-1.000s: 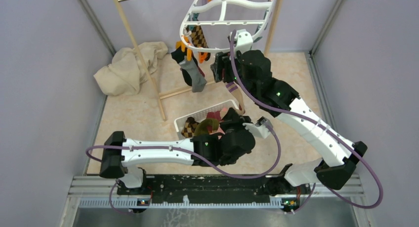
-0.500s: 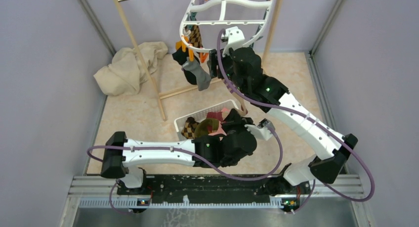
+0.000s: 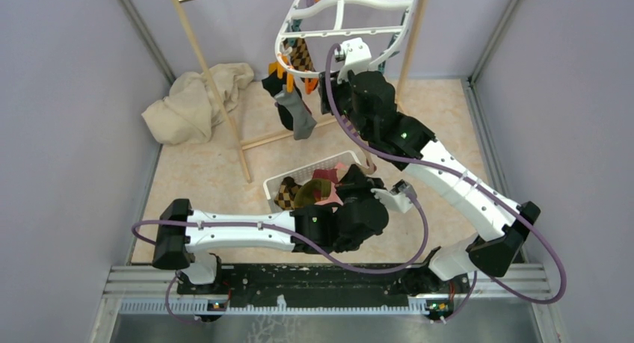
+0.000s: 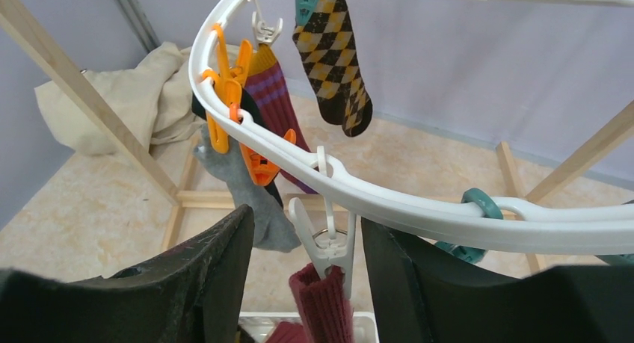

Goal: Remove the socks clipped to the hanger
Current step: Remove the sock from the hanger.

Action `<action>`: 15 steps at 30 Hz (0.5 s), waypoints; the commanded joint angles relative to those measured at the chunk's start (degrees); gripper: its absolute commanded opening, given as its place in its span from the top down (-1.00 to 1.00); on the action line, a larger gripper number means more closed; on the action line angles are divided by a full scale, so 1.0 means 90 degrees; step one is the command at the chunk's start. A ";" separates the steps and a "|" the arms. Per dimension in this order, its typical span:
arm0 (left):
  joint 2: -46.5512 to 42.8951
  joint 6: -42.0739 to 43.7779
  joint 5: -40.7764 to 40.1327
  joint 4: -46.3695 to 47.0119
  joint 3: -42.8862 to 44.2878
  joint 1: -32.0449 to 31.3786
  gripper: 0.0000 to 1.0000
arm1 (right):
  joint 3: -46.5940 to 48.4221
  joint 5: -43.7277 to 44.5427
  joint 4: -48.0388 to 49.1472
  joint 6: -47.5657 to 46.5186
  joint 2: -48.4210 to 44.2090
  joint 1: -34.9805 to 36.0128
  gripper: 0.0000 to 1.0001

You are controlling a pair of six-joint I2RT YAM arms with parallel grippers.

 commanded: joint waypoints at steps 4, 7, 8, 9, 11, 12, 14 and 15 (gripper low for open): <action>0.0047 0.0018 0.0060 0.0182 0.0189 -0.0048 0.97 | 0.0144 0.0294 0.0617 -0.0200 0.0046 0.0051 0.07; 0.0023 0.0036 0.0055 0.0183 0.0174 -0.0048 0.97 | 0.0140 0.0303 0.0645 -0.0208 0.0093 0.0051 0.22; 0.0015 0.0031 0.0055 0.0189 0.0165 -0.0048 0.97 | 0.0141 0.0308 0.0654 -0.0206 0.0098 0.0056 0.26; 0.0018 0.0036 0.0048 0.0183 0.0164 -0.0043 0.97 | 0.0141 0.0304 0.0668 -0.0206 0.0111 0.0052 0.32; 0.0001 0.0042 0.0046 0.0180 0.0170 -0.0047 0.97 | 0.0126 0.0301 0.0698 -0.0207 0.0120 0.0051 0.46; 0.0002 0.0048 0.0046 0.0177 0.0156 -0.0048 0.97 | 0.0113 0.0296 0.0725 -0.0206 0.0112 0.0053 0.53; -0.0011 0.0057 0.0041 0.0165 0.0154 -0.0048 0.97 | 0.0112 0.0294 0.0752 -0.0206 0.0102 0.0051 0.70; -0.0016 0.0055 0.0036 0.0167 0.0154 -0.0048 0.97 | 0.0111 0.0294 0.0751 -0.0212 0.0103 0.0051 0.81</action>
